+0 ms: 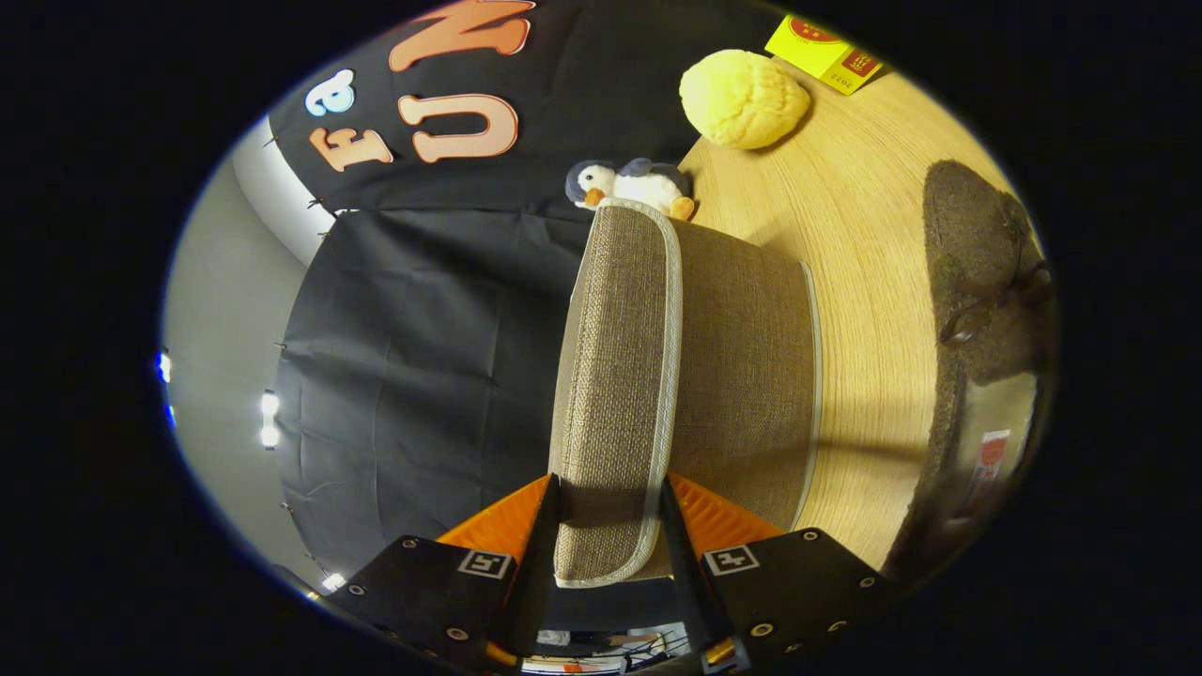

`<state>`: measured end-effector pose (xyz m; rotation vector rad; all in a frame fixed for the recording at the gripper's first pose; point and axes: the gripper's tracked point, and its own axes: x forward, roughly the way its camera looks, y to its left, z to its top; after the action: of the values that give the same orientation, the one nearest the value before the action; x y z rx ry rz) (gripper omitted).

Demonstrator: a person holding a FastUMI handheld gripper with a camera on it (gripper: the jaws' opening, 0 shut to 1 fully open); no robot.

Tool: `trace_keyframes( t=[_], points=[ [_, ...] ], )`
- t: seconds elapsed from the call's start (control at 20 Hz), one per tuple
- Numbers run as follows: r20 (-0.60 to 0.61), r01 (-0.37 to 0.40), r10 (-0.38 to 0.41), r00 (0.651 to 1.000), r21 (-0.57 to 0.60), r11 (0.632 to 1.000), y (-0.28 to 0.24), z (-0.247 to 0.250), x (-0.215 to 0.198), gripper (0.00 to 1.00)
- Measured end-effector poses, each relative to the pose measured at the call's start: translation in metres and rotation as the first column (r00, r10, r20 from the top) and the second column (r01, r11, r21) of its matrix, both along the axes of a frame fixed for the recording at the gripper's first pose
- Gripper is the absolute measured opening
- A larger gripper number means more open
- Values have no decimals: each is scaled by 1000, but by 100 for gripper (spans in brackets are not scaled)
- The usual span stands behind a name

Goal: Open the storage box then place both shoes into the box .Put the left shoe in first, then the right shoe, with the right side of both shoes facing outward in a uniform manner.

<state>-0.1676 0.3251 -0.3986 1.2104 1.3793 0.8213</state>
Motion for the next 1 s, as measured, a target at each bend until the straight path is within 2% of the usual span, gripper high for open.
trace_keyframes(
  t=[0.15,0.35,0.65,0.8,0.9,1.0],
  points=[
    [4,11,-11,1000,-10,1000,-4,-1,2,60],
    [25,81,-80,996,-50,995,-16,1,12,59],
    [23,139,-138,990,-73,988,-26,9,22,63],
    [10,167,-166,986,-30,986,-31,22,25,63],
    [7,150,-150,989,-24,988,-28,22,20,63],
    [-37,161,-160,986,41,986,-22,33,19,63]
  ],
)
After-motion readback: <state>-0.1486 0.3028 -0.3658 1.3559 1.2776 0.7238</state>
